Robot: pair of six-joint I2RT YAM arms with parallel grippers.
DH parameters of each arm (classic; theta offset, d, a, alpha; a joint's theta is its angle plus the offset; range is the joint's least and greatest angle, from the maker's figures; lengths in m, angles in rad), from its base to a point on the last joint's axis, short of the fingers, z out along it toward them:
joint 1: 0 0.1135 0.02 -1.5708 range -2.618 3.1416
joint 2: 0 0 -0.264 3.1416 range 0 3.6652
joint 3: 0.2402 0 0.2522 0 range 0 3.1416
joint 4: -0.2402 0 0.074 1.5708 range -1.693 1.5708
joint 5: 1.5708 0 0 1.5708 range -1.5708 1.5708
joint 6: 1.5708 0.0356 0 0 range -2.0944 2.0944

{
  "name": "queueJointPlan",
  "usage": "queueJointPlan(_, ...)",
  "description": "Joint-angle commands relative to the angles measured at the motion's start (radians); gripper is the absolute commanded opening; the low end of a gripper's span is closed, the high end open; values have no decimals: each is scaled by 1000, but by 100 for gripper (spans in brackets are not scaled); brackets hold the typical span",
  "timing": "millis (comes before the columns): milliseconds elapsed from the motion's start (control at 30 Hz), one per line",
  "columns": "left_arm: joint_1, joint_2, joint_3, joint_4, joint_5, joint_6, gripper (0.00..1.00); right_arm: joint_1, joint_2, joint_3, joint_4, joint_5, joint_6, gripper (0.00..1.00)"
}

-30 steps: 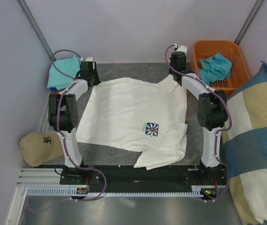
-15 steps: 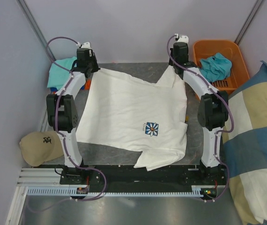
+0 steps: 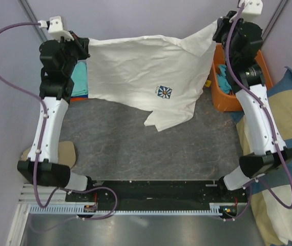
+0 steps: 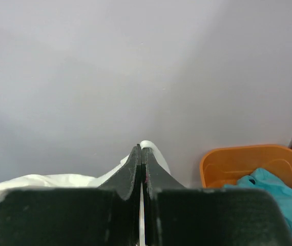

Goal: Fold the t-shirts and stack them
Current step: Flatten the tshirt out

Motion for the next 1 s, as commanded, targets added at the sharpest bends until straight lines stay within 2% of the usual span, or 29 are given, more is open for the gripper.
queueJointPlan(0, 2, -178, -150, -67, 50, -30, 2, 6, -137, -136, -62, -43, 5, 0)
queueJointPlan(167, 2, -445, -225, -198, 55, -17, 2, 16, -348, -173, -189, -43, 8, 0)
queueJointPlan(300, 3, -583, -165, -384, 66, -4, 2, 16, -434, -63, -313, -47, 4, 0)
queueJointPlan(400, 2, -678, -139, -464, 37, 22, 2, 14, -487, 8, -394, -43, 8, 0)
queueJointPlan(533, 3, -731, -41, -616, 3, 51, 2, 16, -537, 114, -463, -55, 25, 0)
queueJointPlan(667, -9, -746, -16, -627, -31, 42, 2, 16, -520, 302, -480, -95, 51, 0)
queueJointPlan(767, -9, -726, -27, -593, -26, 31, 2, 16, -490, 370, -461, -115, 64, 0)
queueJointPlan(967, -9, -575, -109, -415, -107, 65, 2, 16, -384, 281, -344, 3, 28, 0)
